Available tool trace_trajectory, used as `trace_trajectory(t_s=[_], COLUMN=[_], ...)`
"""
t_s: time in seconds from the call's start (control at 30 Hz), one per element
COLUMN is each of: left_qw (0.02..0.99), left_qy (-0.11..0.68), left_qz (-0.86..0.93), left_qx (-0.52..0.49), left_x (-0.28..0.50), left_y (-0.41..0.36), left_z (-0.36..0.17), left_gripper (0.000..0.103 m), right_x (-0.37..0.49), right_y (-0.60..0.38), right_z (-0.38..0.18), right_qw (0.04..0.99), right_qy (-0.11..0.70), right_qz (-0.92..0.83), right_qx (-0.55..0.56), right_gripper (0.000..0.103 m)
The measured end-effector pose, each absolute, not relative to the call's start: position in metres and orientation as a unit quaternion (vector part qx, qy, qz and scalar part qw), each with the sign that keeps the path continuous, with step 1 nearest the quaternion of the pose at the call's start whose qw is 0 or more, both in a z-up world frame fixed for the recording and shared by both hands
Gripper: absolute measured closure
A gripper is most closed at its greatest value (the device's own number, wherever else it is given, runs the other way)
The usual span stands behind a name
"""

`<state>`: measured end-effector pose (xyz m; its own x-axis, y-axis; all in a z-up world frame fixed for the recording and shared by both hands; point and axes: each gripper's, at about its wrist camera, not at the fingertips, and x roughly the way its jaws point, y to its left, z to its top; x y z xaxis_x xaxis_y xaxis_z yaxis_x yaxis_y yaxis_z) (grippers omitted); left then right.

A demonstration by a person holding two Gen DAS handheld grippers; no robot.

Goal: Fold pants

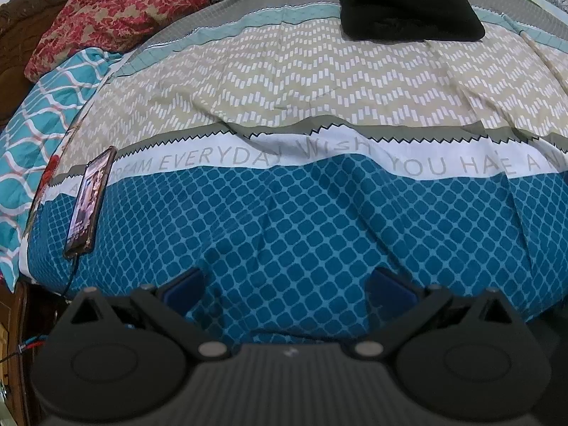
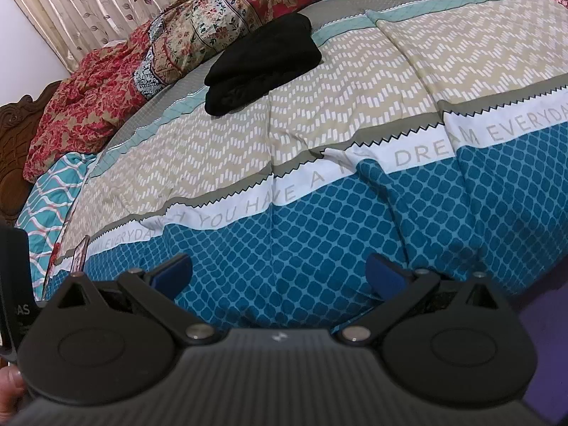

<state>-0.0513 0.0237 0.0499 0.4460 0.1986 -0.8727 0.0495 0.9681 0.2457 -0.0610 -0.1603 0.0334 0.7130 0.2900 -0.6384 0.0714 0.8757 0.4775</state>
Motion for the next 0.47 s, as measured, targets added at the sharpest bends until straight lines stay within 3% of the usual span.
trace_trajectory(t_s=[0.47], left_qw=[0.852], left_qy=[0.516], left_qz=[0.006], left_qx=[0.087], left_x=[-0.053], left_y=[0.021], left_z=[0.06], left_gripper=[0.0], right_x=[-0.063], right_y=[-0.159], right_z=[0.035], right_qw=[0.899], right_qy=[0.365], right_qz=[0.061], right_qx=[0.233], right_gripper=[0.0])
